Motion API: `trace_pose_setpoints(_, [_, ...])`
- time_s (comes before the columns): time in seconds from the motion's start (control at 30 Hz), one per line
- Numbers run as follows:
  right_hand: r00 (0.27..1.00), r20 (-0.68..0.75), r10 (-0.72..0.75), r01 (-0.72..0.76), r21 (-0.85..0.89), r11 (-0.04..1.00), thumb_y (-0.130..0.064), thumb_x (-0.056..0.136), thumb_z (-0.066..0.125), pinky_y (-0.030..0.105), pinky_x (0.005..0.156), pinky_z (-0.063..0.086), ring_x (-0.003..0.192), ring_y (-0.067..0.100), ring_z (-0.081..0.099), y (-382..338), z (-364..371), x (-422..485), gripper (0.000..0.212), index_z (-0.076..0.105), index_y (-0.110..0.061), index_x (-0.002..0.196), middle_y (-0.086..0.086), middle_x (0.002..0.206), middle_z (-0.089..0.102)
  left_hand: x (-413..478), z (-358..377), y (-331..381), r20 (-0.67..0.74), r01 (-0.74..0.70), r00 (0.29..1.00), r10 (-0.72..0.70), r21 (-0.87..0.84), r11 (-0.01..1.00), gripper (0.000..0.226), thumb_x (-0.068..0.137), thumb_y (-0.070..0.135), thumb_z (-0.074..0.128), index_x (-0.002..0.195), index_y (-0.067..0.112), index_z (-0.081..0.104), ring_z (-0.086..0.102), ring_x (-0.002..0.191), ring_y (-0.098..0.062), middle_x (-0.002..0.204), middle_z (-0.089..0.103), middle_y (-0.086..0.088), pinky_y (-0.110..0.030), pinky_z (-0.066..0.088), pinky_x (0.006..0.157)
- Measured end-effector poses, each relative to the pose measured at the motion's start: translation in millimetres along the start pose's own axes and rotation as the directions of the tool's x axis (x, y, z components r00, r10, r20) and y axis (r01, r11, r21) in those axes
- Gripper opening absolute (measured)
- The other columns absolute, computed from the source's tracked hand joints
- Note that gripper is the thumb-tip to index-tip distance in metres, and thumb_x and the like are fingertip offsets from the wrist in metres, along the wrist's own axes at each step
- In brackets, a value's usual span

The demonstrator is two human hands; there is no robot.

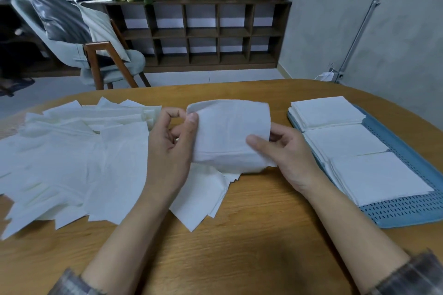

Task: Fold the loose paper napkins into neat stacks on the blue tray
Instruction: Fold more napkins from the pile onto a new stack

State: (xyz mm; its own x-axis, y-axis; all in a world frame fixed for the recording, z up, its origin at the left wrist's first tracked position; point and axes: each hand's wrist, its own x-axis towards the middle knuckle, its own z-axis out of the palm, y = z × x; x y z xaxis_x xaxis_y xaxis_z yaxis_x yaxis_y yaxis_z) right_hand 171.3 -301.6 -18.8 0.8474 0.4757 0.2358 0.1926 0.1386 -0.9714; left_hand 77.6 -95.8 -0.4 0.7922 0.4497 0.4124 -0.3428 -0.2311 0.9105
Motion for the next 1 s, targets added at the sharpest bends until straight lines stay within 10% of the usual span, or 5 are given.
trace_pose_setpoints(0.13, [0.993,-0.115,0.039,-0.025,0.124,0.992,-0.019,0.090,0.074,0.029,0.086,0.060,0.110,0.021,0.075,1.1,-0.6,2.7,0.031,0.075,-0.013,0.121,0.005,0.117,0.079,0.2,2.6,3.2,0.120,0.171,0.978,-0.170,-0.003,0.985,0.036,0.096,0.044,0.065,0.124,0.022,0.063,0.071,0.070,-0.006,0.074,0.075,0.007,-0.026,0.052,0.063])
trace_pose_setpoints(0.27, [0.984,-0.171,0.040,-0.023,0.098,0.995,-0.017,0.093,0.073,0.032,0.089,0.060,0.112,0.022,0.074,0.4,-3.8,4.7,0.028,0.075,-0.014,0.121,0.004,0.117,0.079,0.6,1.0,-2.9,0.218,0.204,0.952,-0.213,0.060,0.977,0.022,0.098,0.019,0.073,0.120,0.021,0.075,0.078,0.100,-0.014,0.106,0.082,0.005,-0.034,0.062,0.086])
trace_pose_setpoints(0.5, [0.993,-0.110,0.048,-0.036,0.114,0.993,0.006,0.098,0.061,0.016,0.062,0.054,0.087,0.007,0.075,-8.0,-1.3,1.8,0.028,0.077,-0.015,0.109,-0.006,0.098,0.081,5.9,-5.9,-9.8,0.202,0.223,0.954,-0.223,0.021,0.975,0.022,0.105,0.014,0.064,0.120,0.024,0.076,0.077,0.091,-0.014,0.097,0.082,0.002,-0.023,0.056,0.072])
trace_pose_setpoints(0.7, [0.997,0.010,0.075,-0.075,0.193,0.978,0.013,0.097,0.046,0.024,0.079,0.052,0.113,0.013,0.069,-14.2,-5.0,0.5,0.051,0.084,-0.013,0.075,0.005,0.127,0.074,7.8,-8.9,-6.6,0.217,0.226,0.950,-0.224,0.016,0.974,0.032,0.103,0.005,0.059,0.091,0.025,0.082,0.071,0.103,-0.016,0.107,0.078,0.004,-0.032,0.051,0.082])
trace_pose_setpoints(1.0, [0.995,0.045,0.093,-0.103,0.313,0.944,-0.014,0.086,0.046,0.029,0.082,0.058,0.117,0.022,0.069,-10.4,-6.3,3.1,0.034,0.080,-0.010,0.083,0.016,0.135,0.070,6.7,-7.9,-10.3,0.204,0.234,0.953,-0.224,-0.027,0.972,0.019,0.095,0.014,0.064,0.086,0.019,0.079,0.067,0.088,-0.014,0.095,0.075,0.001,-0.033,0.049,0.075])
